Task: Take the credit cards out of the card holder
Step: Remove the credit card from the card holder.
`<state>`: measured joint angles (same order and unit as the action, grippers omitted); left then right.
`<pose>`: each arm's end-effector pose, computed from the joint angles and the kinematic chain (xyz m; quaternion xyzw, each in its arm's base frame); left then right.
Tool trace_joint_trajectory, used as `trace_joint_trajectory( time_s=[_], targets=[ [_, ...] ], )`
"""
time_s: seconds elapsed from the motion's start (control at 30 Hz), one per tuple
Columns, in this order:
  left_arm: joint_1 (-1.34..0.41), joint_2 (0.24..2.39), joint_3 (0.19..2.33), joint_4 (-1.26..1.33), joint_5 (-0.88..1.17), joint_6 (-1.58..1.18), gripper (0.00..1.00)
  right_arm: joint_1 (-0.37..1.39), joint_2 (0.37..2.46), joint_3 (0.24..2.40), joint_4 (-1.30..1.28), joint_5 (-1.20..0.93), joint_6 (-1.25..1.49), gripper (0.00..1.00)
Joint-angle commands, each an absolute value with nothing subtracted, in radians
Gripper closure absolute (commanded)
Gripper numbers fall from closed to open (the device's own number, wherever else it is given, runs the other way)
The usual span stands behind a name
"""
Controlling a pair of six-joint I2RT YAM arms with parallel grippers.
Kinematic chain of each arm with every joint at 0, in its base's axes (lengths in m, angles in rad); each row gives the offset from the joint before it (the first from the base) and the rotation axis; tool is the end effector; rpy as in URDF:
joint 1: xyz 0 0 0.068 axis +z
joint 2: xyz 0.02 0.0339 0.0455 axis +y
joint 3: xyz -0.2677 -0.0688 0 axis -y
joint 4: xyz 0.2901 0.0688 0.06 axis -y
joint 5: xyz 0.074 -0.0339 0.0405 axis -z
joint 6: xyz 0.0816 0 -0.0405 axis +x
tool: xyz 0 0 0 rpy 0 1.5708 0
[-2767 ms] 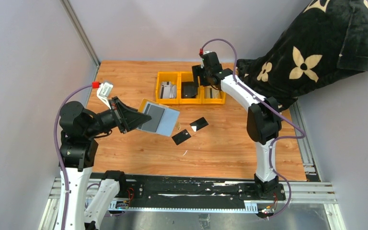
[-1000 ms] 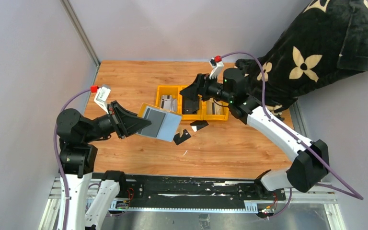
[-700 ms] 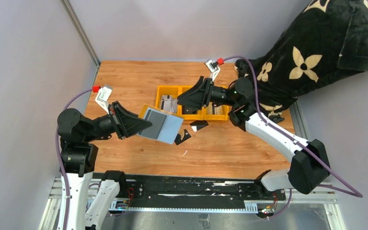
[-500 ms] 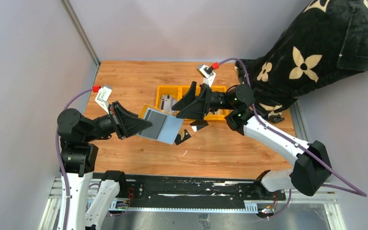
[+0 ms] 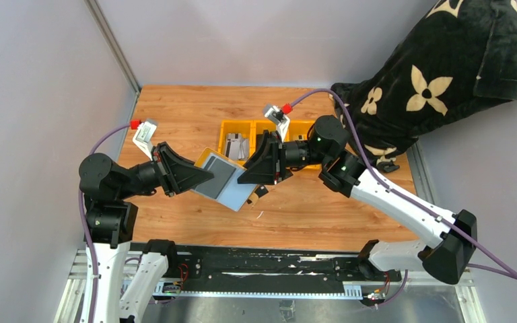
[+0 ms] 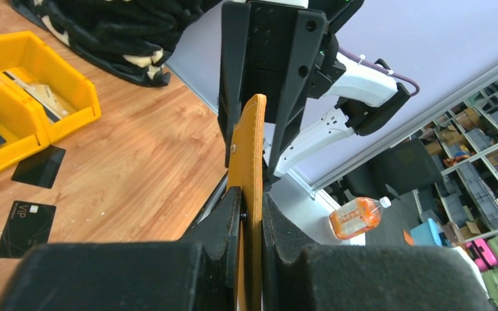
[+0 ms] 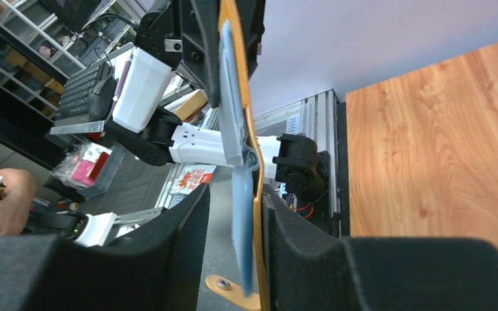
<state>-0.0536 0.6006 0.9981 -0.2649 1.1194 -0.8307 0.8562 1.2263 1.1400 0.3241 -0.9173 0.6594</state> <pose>0.1479 -0.0815 0.4469 0.1582 0.6679 -0.5889 0.4266 0.1764 0.3022 0.4294 -0.4008 0.5175 0.6832 0.3238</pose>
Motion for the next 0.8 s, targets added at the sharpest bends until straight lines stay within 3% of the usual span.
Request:
trace_joint_trajectory(
  time_s=[0.0, 0.2, 0.23, 0.33, 0.4, 0.77],
  targets=[
    [-0.051, 0.596, 0.995, -0.239, 1.125, -0.851, 1.00, 0.877, 1.258, 1.176, 0.295, -0.907, 0.649, 0.67],
    [-0.051, 0.592, 0.987, -0.239, 1.123, -0.853, 1.00, 0.877, 1.288, 1.177, 0.331, -0.893, 0.695, 0.95],
    [-0.051, 0.591, 0.986, -0.239, 1.124, -0.853, 0.96, 0.877, 1.289, 1.175, 0.332, -0.889, 0.699, 0.99],
    [-0.051, 0.592, 0.986, -0.241, 1.137, -0.859, 0.71, 0.874, 1.285, 1.166, 0.322, -0.872, 0.702, 1.00],
    [-0.051, 0.594, 0.986, -0.241, 1.143, -0.862, 0.66, 0.865, 1.281, 1.159, 0.323, -0.858, 0.712, 1.00],
    [-0.051, 0.595, 0.989, -0.270, 1.155, -0.833, 0.67, 0.859, 1.284, 1.155, 0.336, -0.869, 0.746, 1.00]
  ],
)
